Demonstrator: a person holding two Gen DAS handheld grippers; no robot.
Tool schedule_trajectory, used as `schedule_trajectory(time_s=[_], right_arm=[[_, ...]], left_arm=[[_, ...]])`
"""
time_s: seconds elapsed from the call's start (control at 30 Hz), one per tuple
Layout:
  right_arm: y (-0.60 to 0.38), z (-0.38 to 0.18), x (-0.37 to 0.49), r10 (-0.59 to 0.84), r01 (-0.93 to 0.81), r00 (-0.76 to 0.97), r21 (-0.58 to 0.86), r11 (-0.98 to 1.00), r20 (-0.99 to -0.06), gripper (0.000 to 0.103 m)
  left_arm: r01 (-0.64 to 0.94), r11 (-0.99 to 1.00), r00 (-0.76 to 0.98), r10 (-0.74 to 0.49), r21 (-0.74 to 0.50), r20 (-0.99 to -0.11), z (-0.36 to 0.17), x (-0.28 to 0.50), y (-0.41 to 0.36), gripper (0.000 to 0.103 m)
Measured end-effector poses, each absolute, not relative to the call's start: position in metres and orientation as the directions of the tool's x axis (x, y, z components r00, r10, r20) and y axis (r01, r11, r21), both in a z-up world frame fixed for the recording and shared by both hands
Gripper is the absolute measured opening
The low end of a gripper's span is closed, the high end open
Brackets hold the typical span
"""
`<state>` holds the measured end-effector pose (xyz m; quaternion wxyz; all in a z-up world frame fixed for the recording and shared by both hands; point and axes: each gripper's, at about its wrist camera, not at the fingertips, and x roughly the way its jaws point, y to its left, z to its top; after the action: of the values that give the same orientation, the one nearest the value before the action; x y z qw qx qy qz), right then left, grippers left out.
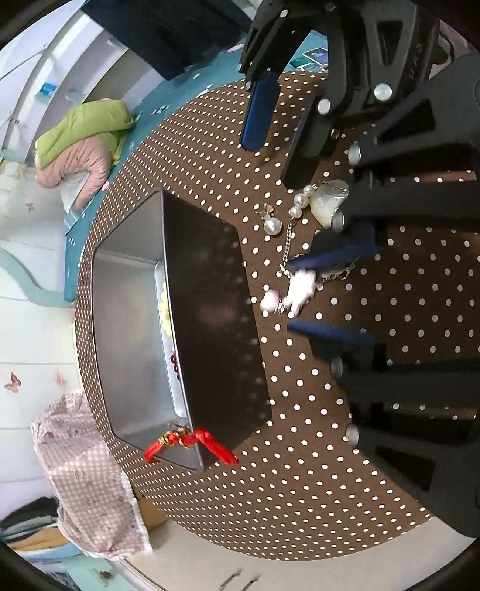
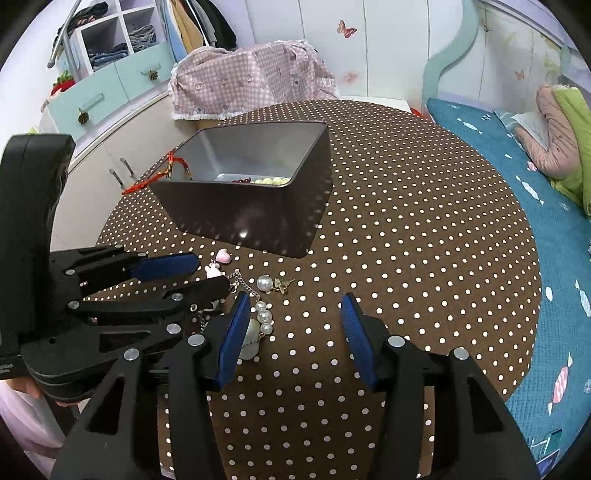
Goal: Organize jewelry
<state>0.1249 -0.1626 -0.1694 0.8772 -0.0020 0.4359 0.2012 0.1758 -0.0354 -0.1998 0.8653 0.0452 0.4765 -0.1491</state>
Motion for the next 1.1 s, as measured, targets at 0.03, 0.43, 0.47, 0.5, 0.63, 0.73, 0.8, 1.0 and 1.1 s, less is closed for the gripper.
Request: schedule_trajectory(time_s=[0.03, 0.43, 0.47, 0.5, 0.63, 0.73, 0.8, 1.0, 1.1], right_arm=[[-0.163, -0.17, 0.125, 0.354, -0.357, 0.537, 0.174, 0.918, -0.766, 0.049], [-0.156, -0.173, 0.133, 0.362, -0.385, 0.535, 0.161, 0.909, -0.763, 0.048], [-0.154, -0.174, 0.134, 0.364, -0.392, 0.533, 0.159, 0.906, -0.764, 0.045], [-0.152, -0.175, 0.135, 0.366, -0.399, 0.53, 0.156, 0.904, -0.765, 0.041], [-0.145, -0.179, 0.139, 0.361, -0.413, 0.52, 0.141, 0.899, -0.774, 0.035], [-0.14, -0.182, 0.142, 0.328, -0.414, 0.528, 0.1, 0.905, -0.784, 0.024], [-0.138, -0.181, 0.141, 0.313, -0.417, 0.531, 0.078, 0.905, -0.788, 0.021], [-0.14, -0.179, 0.142, 0.32, -0.409, 0.527, 0.095, 0.908, -0.787, 0.017], [-0.144, -0.177, 0.142, 0.311, -0.392, 0.531, 0.097, 0.915, -0.788, 0.016]], left_arm=[[0.303, 0.951, 0.501, -0.216, -0.064, -0.838, -0.2, 0.177, -0.035, 0.026], [0.292, 0.949, 0.516, -0.263, -0.121, -0.815, -0.192, 0.173, -0.014, 0.026], [0.291, 0.948, 0.516, -0.266, -0.126, -0.814, -0.191, 0.172, -0.013, 0.026], [0.29, 0.948, 0.517, -0.27, -0.13, -0.812, -0.19, 0.171, -0.012, 0.026], [0.286, 0.948, 0.525, -0.277, -0.139, -0.805, -0.187, 0.167, -0.008, 0.026], [0.279, 0.949, 0.527, -0.277, -0.145, -0.803, -0.186, 0.167, -0.003, 0.026], [0.278, 0.949, 0.529, -0.28, -0.149, -0.801, -0.185, 0.166, 0.0, 0.026], [0.281, 0.947, 0.537, -0.289, -0.156, -0.792, -0.182, 0.163, 0.001, 0.026], [0.285, 0.945, 0.541, -0.296, -0.159, -0.787, -0.18, 0.161, 0.002, 0.026]])
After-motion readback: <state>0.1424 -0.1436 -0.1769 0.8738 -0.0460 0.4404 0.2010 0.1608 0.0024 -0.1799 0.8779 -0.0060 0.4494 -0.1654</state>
